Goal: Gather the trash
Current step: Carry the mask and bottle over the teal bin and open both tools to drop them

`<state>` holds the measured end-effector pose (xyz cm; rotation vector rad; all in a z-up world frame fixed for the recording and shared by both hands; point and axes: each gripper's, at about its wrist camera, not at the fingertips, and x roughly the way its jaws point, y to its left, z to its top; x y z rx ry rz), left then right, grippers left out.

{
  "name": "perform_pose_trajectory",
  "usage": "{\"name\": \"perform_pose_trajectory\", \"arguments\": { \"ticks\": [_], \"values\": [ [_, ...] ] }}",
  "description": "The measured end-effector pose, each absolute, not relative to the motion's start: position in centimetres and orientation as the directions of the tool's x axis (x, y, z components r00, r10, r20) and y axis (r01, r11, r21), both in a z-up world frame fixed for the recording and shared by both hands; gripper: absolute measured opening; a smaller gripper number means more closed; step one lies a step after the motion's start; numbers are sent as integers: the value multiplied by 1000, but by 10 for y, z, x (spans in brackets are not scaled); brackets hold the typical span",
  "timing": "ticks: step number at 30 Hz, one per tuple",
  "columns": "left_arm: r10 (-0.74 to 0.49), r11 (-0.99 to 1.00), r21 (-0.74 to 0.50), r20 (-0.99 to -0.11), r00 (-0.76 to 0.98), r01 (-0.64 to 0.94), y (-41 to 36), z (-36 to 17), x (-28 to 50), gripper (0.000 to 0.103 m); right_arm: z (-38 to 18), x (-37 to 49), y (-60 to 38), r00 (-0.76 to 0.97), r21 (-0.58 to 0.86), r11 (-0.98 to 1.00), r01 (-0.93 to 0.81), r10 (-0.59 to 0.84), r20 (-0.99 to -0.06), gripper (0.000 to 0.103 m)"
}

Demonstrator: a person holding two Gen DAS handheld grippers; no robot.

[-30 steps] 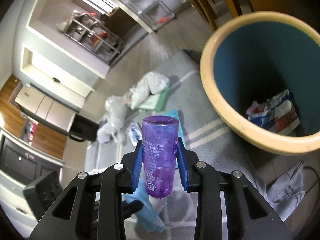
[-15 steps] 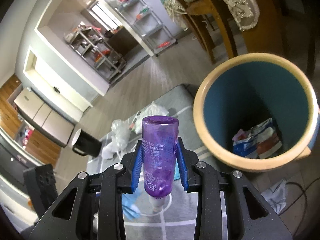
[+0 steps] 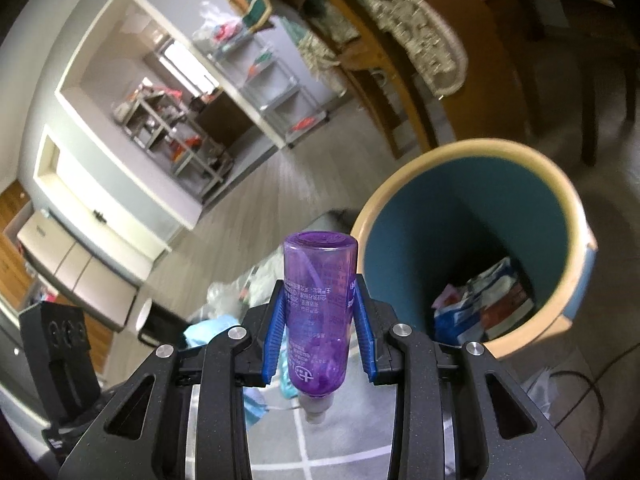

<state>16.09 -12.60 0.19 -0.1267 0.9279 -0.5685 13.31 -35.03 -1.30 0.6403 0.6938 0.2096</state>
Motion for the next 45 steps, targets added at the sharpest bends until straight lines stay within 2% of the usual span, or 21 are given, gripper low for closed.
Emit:
{"name": "perform_pose_trajectory", "arguments": {
  "ticks": [18, 35, 37, 38, 41, 45],
  "values": [
    [-558, 807, -329, -696, 452, 490, -230, 14, 209, 6, -10, 135, -418, 841, 652, 737, 179, 230, -490, 34],
    [-560, 796, -359, -742, 369, 487, -275, -42, 247, 6, -43, 169, -428, 785, 551, 786, 278, 145, -603, 34],
    [-556, 798, -356, -747, 365, 486, -275, -46, 247, 13, -46, 171, -426, 778, 537, 794, 286, 135, -614, 34],
    [-557, 797, -359, -747, 363, 485, -274, -47, 247, 22, -47, 171, -426, 775, 535, 794, 288, 134, -618, 34],
    [-562, 796, -366, -741, 367, 482, -270, -47, 247, 39, -53, 173, -426, 760, 525, 795, 304, 130, -636, 35],
    [-563, 797, -360, -733, 381, 485, -263, -42, 245, 46, -58, 174, -424, 743, 512, 797, 320, 124, -657, 34]
  ]
}}
